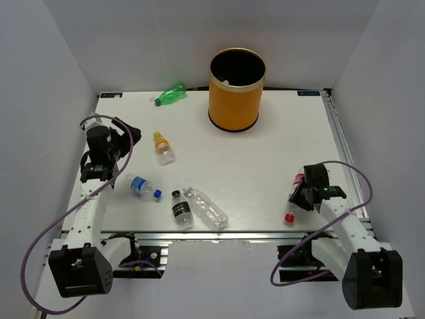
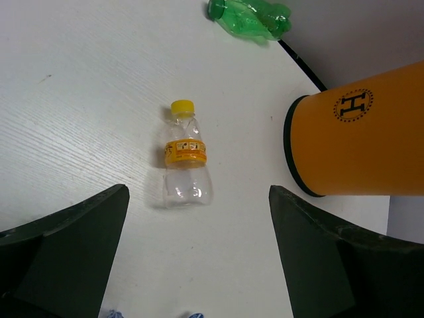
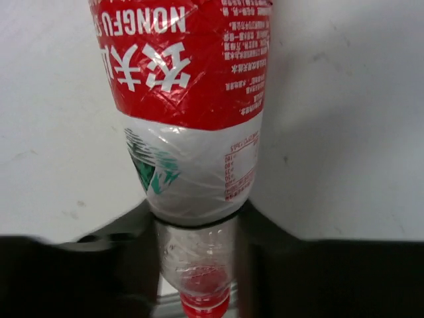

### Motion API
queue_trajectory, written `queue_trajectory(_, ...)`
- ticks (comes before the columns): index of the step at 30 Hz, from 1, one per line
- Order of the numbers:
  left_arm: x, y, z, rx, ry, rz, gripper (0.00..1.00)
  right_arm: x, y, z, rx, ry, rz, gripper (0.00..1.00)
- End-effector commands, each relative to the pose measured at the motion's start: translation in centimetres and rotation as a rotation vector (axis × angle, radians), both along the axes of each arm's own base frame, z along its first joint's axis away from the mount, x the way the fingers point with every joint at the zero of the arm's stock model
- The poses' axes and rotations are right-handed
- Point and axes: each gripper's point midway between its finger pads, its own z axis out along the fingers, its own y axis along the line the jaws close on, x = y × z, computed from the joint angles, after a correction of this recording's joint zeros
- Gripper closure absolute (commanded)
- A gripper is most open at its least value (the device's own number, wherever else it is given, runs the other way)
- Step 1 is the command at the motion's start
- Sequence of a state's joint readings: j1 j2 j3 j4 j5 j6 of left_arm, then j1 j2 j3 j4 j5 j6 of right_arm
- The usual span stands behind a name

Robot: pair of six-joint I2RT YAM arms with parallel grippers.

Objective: Put the plastic bottles in the bin

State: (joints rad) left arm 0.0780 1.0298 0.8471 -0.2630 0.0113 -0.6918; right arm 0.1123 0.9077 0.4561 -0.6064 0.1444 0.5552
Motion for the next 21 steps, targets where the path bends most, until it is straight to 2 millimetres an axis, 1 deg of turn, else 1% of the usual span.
queue_trajectory(1,-0.3,0.4,-0.1,-0.002,-0.003,0.03,0.02,4.0,0.1,0.3,0.001,-0.145,-0.004,0.76)
queue_trajectory(2,-0.3,0.5,-0.4,-0.005,0.002,0.043,0.02,4.8,0.2,1.1,0.001,-0.184,0.009,0.86)
queue_trajectory(3,-0.4,0.5,-0.3,-0.002,0.0,0.044,0.02,6.3,0.5,3.2,0.005,-0.251,0.037,0.97)
queue_trajectory(4,-0.4,0.6,-0.3,-0.003,-0.001,0.046,0.02,7.3,0.7,4.9,0.006,-0.31,0.058,0.98)
queue_trajectory(5,-0.4,0.4,-0.3,-0.012,-0.002,0.041,0.02,8.5,0.8,7.2,0.006,-0.389,0.068,0.97)
queue_trajectory(6,-0.4,0.3,-0.2,-0.015,-0.004,0.036,0.02,10.2,1.5,11.2,0.024,-0.491,0.099,0.97)
queue_trajectory(7,-0.3,0.3,-0.2,-0.02,-0.007,0.036,0.02,11.2,1.9,13.7,0.017,-0.565,0.148,0.96)
queue_trajectory(8,-0.3,0.2,-0.2,-0.023,-0.007,0.034,0.02,12.8,2.5,17.1,0.024,-0.675,0.182,0.96)
queue_trajectory(9,-0.3,0.2,-0.3,-0.021,-0.01,0.033,0.02,14.0,3.7,21.9,0.041,-0.8,0.241,0.95)
queue_trajectory(10,-0.3,0.3,-0.4,-0.023,-0.007,0.039,0.02,14.9,4.2,24.7,0.012,-0.884,0.293,0.94)
queue_trajectory(11,-0.2,0.3,-0.4,-0.022,-0.009,0.04,0.02,16.5,5.9,27.3,0.022,-0.968,0.356,0.93)
queue_trajectory(12,-0.2,0.3,-0.3,-0.022,-0.009,0.039,0.02,17.3,7.0,31.9,0.014,-1.077,0.411,0.93)
queue_trajectory(13,-0.2,0.2,-0.3,-0.026,-0.008,0.035,0.02,18.2,8.0,34.4,-0.011,-1.144,0.465,0.95)
queue_trajectory(14,-0.2,0.1,-0.4,-0.03,-0.006,0.029,0.02,20.4,10.0,34.2,-0.073,-1.135,0.564,0.95)
queue_trajectory(16,-0.3,-0.9,-0.6,-0.06,0.001,-0.015,0.02,23.1,10.8,36.9,-0.167,-1.167,0.587,0.9)
queue_trajectory(17,-0.4,-1.0,-0.7,-0.07,0.0,-0.017,0.02,25.5,12.1,39.4,-0.217,-1.217,0.618,0.89)
queue_trajectory(18,-0.4,-1.1,-1.0,-0.09,0.007,-0.012,0.02,26.9,12.5,42.0,-0.238,-1.305,0.607,0.88)
queue_trajectory(19,-0.6,-1.3,-1.4,-0.112,0.016,-0.013,0.02,28.3,12.9,43.1,-0.252,-1.348,0.6,0.87)
queue_trajectory(20,-0.6,-1.5,-1.5,-0.125,0.022,-0.015,0.02,31.0,13.8,44.5,-0.259,-1.394,0.591,0.87)
queue_trajectory(21,-0.7,-1.8,-1.6,-0.141,0.026,-0.02,0.02,32.1,14.2,46.1,-0.261,-1.442,0.581,0.88)
